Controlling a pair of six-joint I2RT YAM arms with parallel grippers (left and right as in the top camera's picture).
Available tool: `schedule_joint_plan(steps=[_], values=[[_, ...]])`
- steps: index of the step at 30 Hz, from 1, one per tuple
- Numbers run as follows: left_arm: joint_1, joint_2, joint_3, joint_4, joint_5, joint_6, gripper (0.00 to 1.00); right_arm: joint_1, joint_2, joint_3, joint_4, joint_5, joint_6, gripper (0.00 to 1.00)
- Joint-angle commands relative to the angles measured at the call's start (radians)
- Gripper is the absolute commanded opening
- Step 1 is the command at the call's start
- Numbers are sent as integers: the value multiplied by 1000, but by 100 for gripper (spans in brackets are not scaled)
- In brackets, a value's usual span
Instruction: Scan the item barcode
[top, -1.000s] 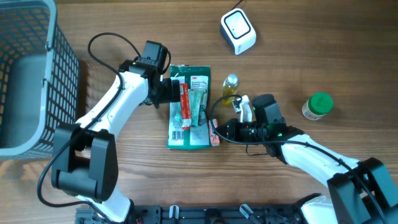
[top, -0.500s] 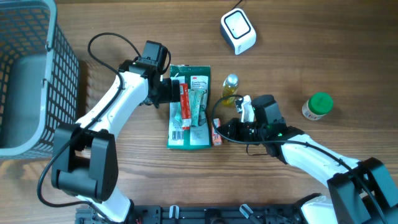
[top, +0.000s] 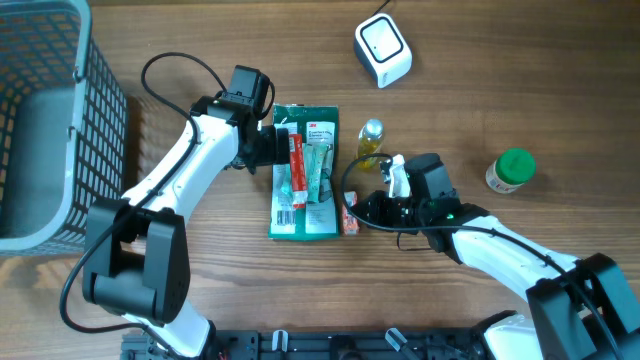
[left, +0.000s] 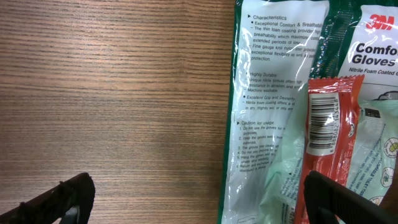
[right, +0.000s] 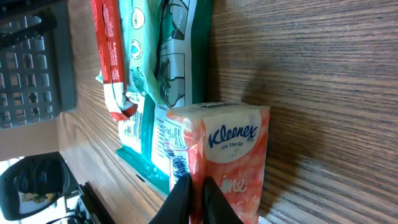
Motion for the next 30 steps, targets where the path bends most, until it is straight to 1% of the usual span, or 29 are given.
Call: schedule_joint_plan(steps=[1, 6, 9, 16, 30], values=[[-3, -16, -5, 0, -6, -2, 100, -3, -11, -5, -5, 43, 5, 10], [-3, -16, -5, 0, -6, -2, 100, -3, -11, -5, -6, 51, 3, 15], [-3, -16, -5, 0, -6, -2, 100, -3, -11, -4, -5, 50, 3, 23], [-3, -16, -5, 0, -6, -2, 100, -4, -11, -4, -1, 51, 3, 27], [-3, -16, -5, 0, -6, -2, 100, -29, -12, -4, -2, 51, -9, 29]])
